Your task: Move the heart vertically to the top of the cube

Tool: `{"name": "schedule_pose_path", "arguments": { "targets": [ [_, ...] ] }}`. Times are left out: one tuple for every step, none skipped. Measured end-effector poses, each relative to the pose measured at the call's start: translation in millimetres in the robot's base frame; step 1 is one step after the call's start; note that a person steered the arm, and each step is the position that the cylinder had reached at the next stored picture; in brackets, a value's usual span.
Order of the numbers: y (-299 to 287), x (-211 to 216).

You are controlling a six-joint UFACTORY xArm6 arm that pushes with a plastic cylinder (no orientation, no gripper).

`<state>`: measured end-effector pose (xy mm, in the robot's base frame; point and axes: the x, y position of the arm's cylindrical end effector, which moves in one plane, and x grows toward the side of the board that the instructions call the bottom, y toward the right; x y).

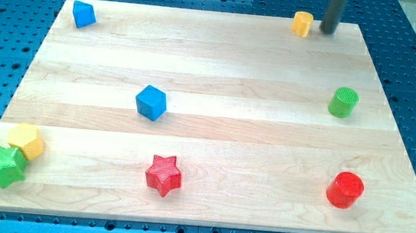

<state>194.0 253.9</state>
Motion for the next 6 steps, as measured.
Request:
{"name": "schedule_pose_path", "arguments": {
  "targets": [
    [-52,-1],
    [-149,19],
    [-211,104],
    [-209,57],
    [-178,1],
    [-112,6]
  ]
}}
